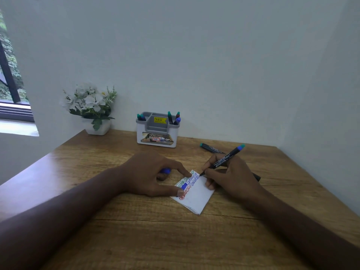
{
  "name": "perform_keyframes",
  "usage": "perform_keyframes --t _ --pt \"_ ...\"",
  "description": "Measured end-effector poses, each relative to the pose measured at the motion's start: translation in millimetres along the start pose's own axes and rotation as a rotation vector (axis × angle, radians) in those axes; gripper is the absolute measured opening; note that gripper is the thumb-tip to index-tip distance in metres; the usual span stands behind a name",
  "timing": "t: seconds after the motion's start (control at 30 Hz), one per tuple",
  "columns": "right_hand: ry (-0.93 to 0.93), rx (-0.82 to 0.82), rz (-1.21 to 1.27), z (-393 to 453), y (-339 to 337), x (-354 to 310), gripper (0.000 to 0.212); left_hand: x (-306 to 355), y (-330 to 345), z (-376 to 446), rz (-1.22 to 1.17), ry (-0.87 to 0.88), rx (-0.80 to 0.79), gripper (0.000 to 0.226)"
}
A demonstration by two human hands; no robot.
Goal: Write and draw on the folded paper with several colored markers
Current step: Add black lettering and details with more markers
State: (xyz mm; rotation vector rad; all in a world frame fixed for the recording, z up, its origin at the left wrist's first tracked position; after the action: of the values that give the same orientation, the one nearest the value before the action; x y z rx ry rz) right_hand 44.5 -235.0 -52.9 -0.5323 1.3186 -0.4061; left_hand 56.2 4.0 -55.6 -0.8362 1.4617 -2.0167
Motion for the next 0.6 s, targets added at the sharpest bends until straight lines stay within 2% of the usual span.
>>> perform_keyframes --t 0.23,0.33,0.4,0.5,0.6 --pt "0.028 0.026 0.058 -3.1 -0.2 -4.2 0.007 0.5 -0.2 -0.1 0.013 -0.004 0.007 0.057" --pt "0.017 0.090 0.125 -4.3 -4.5 -5.8 0.007 4.9 -2.1 -1.8 0.026 -0.023 0.029 0.056" --pt "-0.009 0.154 0.222 -5.0 -8.5 -7.6 0.003 6.3 -6.2 -2.0 0.017 -0.078 0.141 0.052" --pt "-0.023 0.197 0.364 -6.4 -9.5 -7.9 0.012 7.3 -15.2 -1.1 0.005 -0.158 0.347 0.045" --pt "-0.028 0.184 0.526 -6.5 -6.1 -8.9 0.008 9.9 -14.2 -1.1 -0.021 -0.161 0.351 0.040"
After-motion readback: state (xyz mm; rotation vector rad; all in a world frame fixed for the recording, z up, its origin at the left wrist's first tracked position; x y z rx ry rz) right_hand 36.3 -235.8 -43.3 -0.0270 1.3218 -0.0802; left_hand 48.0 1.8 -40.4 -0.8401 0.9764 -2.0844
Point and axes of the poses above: each hand's wrist, its own z-axis towards the middle knuckle, its own y-axis out of the palm, x = y × z, the point moved 3 cm from there along z, towards the middle knuckle, and after that the axes turned 1 degree about -y, right-handed, at the moved point
